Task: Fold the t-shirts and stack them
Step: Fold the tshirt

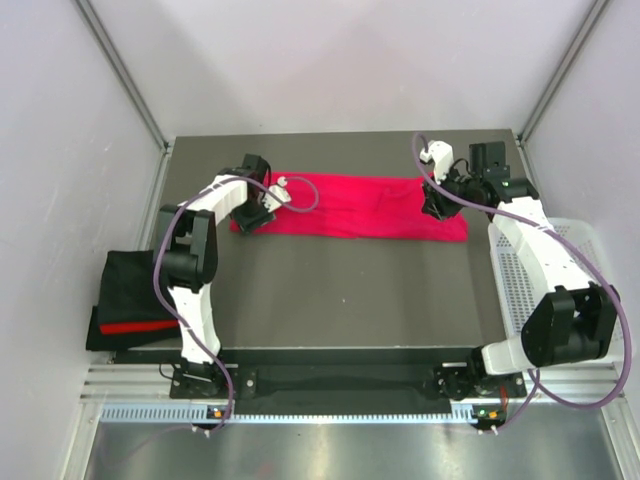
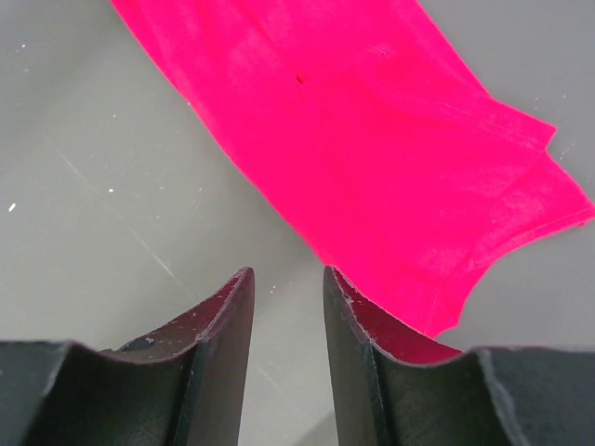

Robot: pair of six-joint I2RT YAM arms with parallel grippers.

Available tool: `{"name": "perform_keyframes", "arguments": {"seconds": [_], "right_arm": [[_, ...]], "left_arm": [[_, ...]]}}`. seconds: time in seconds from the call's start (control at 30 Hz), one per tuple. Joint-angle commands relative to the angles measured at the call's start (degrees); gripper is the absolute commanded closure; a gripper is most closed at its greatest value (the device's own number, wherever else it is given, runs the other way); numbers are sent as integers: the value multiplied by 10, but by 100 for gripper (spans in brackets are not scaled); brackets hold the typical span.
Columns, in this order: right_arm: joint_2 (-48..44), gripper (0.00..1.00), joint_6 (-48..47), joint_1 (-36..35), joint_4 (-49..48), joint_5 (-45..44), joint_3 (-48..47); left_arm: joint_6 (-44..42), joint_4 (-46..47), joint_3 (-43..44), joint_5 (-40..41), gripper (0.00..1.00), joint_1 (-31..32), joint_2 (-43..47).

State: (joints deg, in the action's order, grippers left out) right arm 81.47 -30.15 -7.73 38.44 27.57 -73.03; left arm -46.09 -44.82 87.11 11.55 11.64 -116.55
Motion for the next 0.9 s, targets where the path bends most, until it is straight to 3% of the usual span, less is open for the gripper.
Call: {"name": "perform_keyframes", "arguments": {"seconds": [0.0,0.13,0.27,0.33,0.37,0.5,0.63,0.87], "right_arm": [[-25,63,6,-2,-15,13,-2],[-30,63,2,-3,-12,3,0],[-25,63,2,-3,-17,-2,12],[-16,63,5,-3,-27,-10,22],[-11,63,7,-2,-30,-22,24],[35,64,6,-2,-33,-45,18],[93,64,2,-3,-16,-51,-8],[136,65,11,-3,-34,-81,-22]], "left_arm": [[-11,-11,13,-3,37,-3,-18],[-7,-19,32,-3,42,-7,-44],[-1,-23,41,-6,52,-8,-60],[7,-32,50,-7,89,-8,-70],[14,-37,53,-8,100,-8,-71],[34,-91,35,-18,100,7,-23],[59,-125,-70,-21,100,43,89],[121,-223,-176,-57,100,169,237]]}}
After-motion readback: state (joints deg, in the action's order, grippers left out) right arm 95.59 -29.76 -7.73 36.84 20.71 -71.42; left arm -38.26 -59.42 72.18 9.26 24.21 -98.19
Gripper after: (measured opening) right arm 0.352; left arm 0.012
